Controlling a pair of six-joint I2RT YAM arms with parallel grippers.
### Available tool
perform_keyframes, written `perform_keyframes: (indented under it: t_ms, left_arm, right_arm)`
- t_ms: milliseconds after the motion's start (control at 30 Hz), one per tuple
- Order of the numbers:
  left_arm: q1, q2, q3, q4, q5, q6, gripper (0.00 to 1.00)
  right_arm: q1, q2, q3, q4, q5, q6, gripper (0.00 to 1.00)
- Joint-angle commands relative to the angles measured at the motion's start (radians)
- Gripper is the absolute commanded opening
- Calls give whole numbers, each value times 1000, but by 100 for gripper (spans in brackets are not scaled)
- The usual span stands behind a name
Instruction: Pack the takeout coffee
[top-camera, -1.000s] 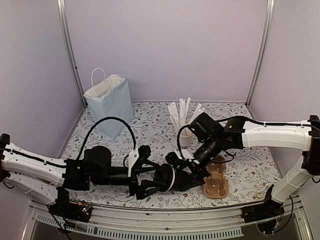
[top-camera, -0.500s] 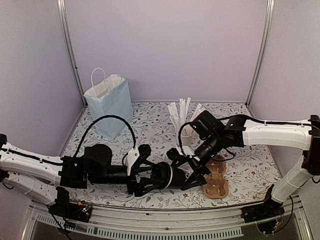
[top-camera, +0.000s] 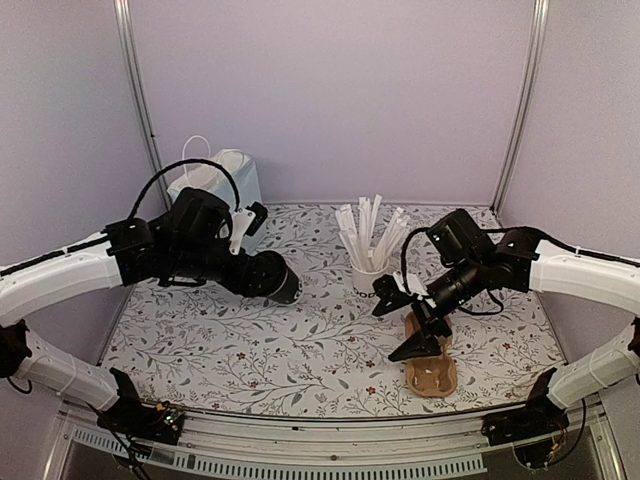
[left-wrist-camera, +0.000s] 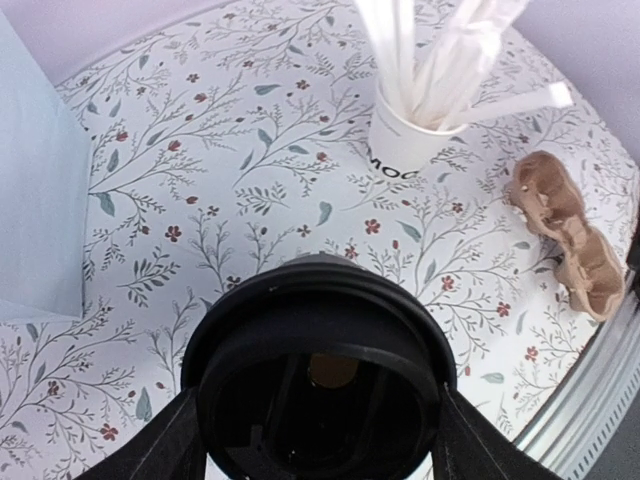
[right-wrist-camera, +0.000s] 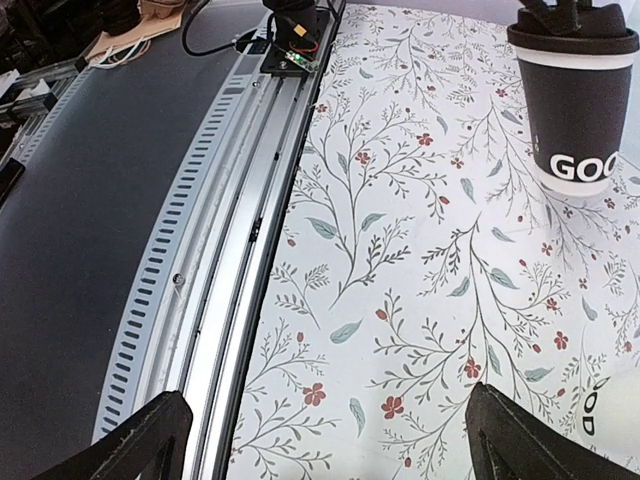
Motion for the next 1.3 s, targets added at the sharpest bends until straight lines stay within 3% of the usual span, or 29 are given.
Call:
perform_keyframes:
  t_ms: [0,267,700,1100,1267]
  left_arm:
    - [70,138,175,-192,-10,52,69]
    - [180,479,498,-318,13,123,66]
    - [232,915,985,-462,4,209,66]
    - [269,1108,1233,-495,56,237,67]
    - [271,1137,1266,-490,52,240,77]
  right_arm:
    - [-9,-44,-23,18,41,-12,99]
    - [-23,-69,-83,51,45,-25,99]
    - [-64,-142,-207,184,148,-28,99]
    - [-66,-113,-222,192,153,-30,99]
    - [-66,-104,-223,192,157,-31,99]
